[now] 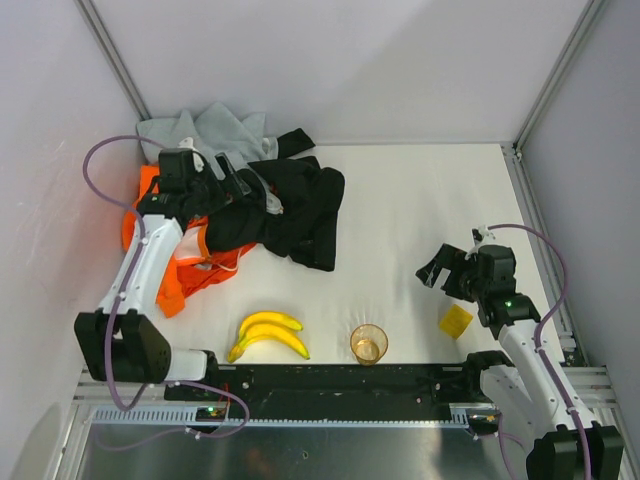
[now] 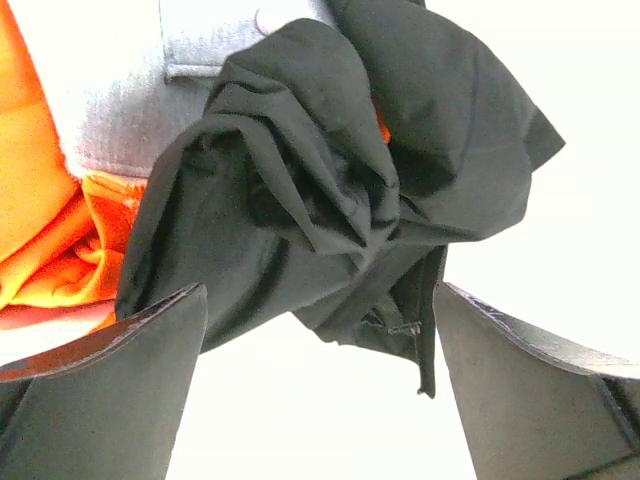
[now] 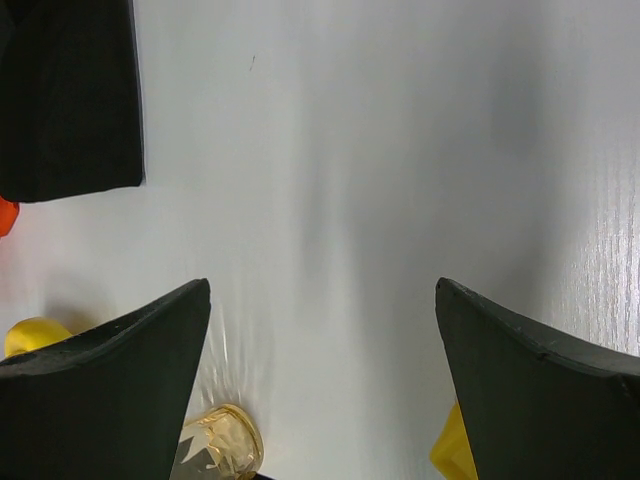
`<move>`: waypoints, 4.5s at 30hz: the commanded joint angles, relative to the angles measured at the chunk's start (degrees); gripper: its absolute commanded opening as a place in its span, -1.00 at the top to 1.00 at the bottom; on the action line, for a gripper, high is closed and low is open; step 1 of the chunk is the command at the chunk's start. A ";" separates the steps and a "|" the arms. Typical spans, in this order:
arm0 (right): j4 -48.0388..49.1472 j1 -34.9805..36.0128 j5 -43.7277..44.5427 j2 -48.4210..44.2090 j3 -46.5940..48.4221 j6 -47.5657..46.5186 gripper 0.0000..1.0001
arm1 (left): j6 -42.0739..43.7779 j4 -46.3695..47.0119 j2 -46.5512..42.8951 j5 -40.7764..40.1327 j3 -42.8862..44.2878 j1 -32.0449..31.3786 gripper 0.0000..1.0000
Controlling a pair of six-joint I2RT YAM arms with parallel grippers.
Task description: Pick out a specific cloth from the pile
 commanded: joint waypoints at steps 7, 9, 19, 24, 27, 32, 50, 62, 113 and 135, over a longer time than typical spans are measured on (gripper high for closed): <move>0.59 0.50 -0.72 -0.44 -0.53 0.54 -0.99 | 0.94 -2.37 -5.19 5.57 -3.10 -0.47 -0.99; 0.54 0.53 -0.69 -0.43 -0.53 0.51 -0.99 | 1.33 -2.90 -4.79 5.07 -3.10 -1.86 -0.99; 0.96 0.42 -1.00 -0.58 -1.56 0.99 -0.99 | 3.60 -5.68 -0.42 -7.40 -1.47 -17.27 -0.99; 0.94 0.47 -0.91 -0.60 -1.92 1.09 -0.99 | 4.71 -7.38 4.18 -15.52 0.41 -26.05 -0.99; 0.98 0.52 -0.84 -0.56 -1.93 1.06 -0.99 | 5.62 -8.09 7.34 -18.87 1.81 -29.97 -0.99; 0.99 0.48 -0.84 -0.44 -1.93 0.99 -0.99 | 7.52 -9.29 13.16 -23.14 4.84 -35.35 -0.99; 1.16 0.57 -0.70 0.51 -1.93 0.57 -0.99 | 9.59 -9.87 29.36 -28.06 13.36 -38.68 -0.99; 2.00 0.53 -0.76 1.92 -1.93 0.20 -0.99 | 10.56 -9.73 41.92 -28.12 16.78 -38.62 -0.61; 4.31 0.57 -1.95 4.34 -1.93 0.18 -0.99 | 11.91 -9.73 15.96 -28.71 21.33 -4.50 0.99; 7.09 0.62 -2.16 7.92 -1.93 0.46 -0.99 | 2.82 -9.45 53.68 -6.69 30.57 1.78 0.98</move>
